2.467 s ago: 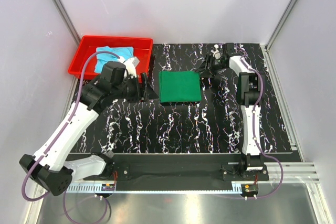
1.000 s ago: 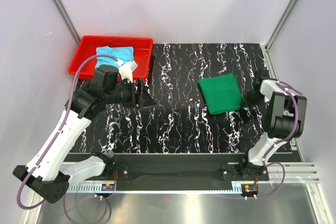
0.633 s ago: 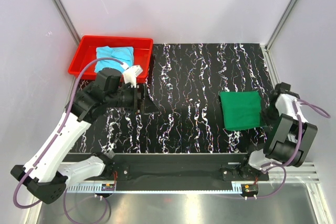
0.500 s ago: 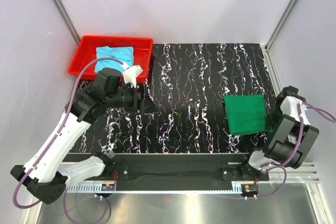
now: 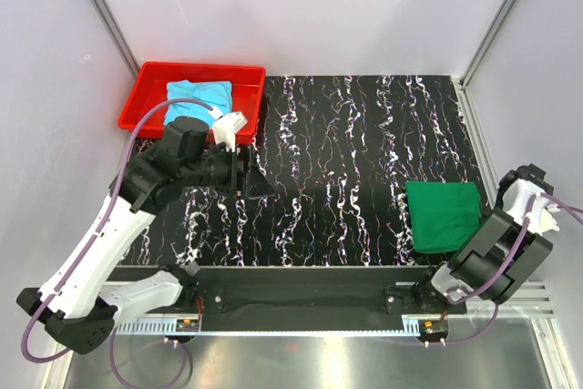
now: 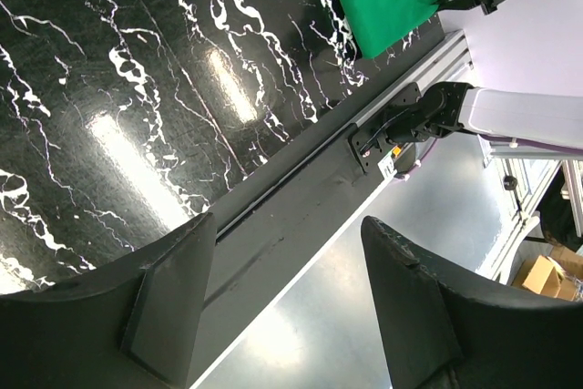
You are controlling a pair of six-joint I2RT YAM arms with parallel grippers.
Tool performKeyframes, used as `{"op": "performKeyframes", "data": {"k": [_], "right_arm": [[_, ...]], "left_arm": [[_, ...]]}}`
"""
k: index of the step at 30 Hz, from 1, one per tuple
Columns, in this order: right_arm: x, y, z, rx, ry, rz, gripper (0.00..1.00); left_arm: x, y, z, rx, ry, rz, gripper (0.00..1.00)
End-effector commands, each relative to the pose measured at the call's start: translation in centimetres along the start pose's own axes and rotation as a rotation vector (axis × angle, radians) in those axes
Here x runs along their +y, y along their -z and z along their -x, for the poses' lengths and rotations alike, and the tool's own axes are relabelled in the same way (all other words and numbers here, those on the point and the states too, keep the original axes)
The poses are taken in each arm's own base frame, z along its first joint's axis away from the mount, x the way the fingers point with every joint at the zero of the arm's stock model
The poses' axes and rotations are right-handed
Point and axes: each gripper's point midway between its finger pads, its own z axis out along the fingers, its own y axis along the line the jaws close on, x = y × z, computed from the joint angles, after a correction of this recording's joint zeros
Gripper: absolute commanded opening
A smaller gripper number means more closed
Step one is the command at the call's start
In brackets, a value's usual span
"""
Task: Fold and stack the t-shirts
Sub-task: Neatly place the folded tshirt to the corner
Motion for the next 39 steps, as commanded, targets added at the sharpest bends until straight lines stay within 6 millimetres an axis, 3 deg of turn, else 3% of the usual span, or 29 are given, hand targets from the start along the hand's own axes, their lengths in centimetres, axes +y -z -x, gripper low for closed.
{"op": "performKeyframes", "data": {"k": [1, 8, 26, 28, 29, 30, 33, 39], "right_arm": [[-0.4, 0.8, 2.3, -0.063, 0.026, -0.051, 0.00], [-1.1, 0.8, 4.0, -0.114, 0.036, -0.072, 0.00], [-2.3, -1.4, 3.5, -0.063, -0.052, -0.114, 0.00], [-2.9, -1.2, 3.9, -0.081, -0.082, -0.141, 0.10], [-3.2, -0.9, 3.8, -0.080, -0.087, -0.151, 0.21], [-3.3, -0.4, 4.1, -0.098, -0.105, -0.140, 0.43], [-3.1, 1.4, 5.0, -0.138, -0.113, -0.089, 0.63], [-1.1, 4.4, 5.7, -0.189, -0.013, 0.044, 0.68]], "left_arm": [[-1.4, 0.6, 1.3, -0.039, -0.053, -0.044, 0.70], [-1.4, 0.2, 1.3, -0.030, -0.047, -0.052, 0.70], [-1.3, 0.1, 1.3, -0.032, -0.042, -0.050, 0.70], [-1.3, 0.2, 1.3, -0.032, -0.042, -0.049, 0.70], [-1.3, 0.4, 1.2, -0.030, -0.042, -0.046, 0.70], [-1.3, 0.5, 1.3, -0.035, -0.045, -0.045, 0.70], [-1.2, 0.9, 1.4, -0.048, -0.050, -0.035, 0.70], [-1.0, 0.8, 1.1, -0.040, -0.039, -0.038, 0.71]]}}
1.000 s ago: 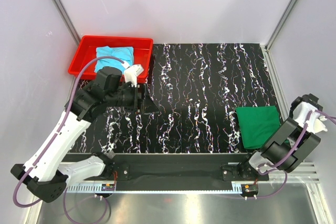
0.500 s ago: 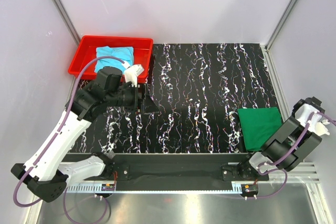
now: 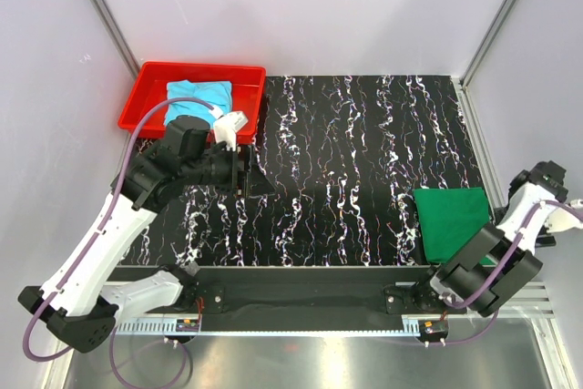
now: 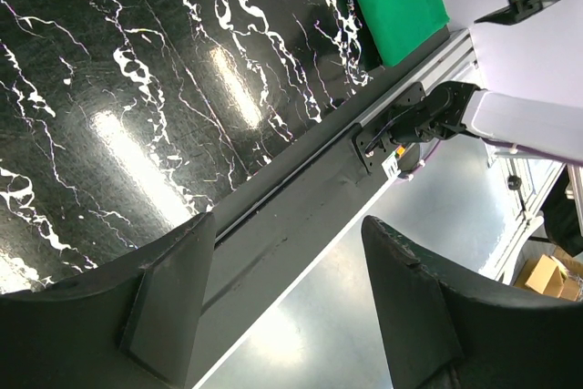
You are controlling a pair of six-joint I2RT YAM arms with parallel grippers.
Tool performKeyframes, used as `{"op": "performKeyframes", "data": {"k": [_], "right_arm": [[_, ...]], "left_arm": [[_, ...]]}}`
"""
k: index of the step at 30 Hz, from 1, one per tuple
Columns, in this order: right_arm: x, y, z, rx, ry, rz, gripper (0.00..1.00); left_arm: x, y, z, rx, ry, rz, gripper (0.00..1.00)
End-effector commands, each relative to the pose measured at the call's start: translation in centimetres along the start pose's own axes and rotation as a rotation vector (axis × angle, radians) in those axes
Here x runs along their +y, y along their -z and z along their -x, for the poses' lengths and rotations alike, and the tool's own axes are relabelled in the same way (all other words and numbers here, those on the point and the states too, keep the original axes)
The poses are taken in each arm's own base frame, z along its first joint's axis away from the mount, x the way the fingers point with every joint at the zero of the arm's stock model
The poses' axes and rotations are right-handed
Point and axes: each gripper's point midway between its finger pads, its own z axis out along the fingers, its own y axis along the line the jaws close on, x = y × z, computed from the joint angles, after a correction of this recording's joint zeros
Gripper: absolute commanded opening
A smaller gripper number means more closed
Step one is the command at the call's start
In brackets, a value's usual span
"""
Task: Fold and stack the t-shirts
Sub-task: Neatly place the folded tshirt to the corner, then reset both grippers
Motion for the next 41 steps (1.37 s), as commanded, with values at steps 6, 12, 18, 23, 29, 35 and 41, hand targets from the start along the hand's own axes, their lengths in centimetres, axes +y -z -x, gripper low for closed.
{"op": "performKeyframes", "data": {"k": [6, 12, 18, 23, 29, 35, 41], "right_arm": [[8.7, 6.9, -4.2, -0.023, 0.254, 0.350, 0.66], [14.2, 14.9, -16.8, 0.095, 0.636, 0.710, 0.66], [11.8, 21.7, -28.9, 0.368, 0.861, 1.102, 0.77], [7.6, 22.6, -32.7, 0.575, 0.864, 1.298, 1.00], [3.4, 21.5, -31.3, 0.624, 0.740, 1.430, 1.00], [0.3, 21.0, -31.0, 0.749, 0.625, 1.547, 1.00], [-2.3, 22.5, -30.9, 0.872, 0.605, 1.744, 1.00]], "left_arm": [[-0.6, 0.3, 0.2, -0.020, -0.002, -0.042, 0.71], [0.0, -0.1, 0.0, -0.045, 0.035, -0.041, 0.71], [1.7, -0.2, -1.2, -0.113, 0.070, -0.006, 0.73], [2.4, 0.0, -2.8, -0.210, 0.121, -0.050, 0.75], [3.8, -0.4, -5.3, -0.360, 0.248, -0.150, 0.84], [5.5, -1.0, -8.3, -0.460, 0.386, -0.269, 0.87], [5.4, -2.3, -10.7, -0.444, 0.434, -0.440, 0.92]]}}
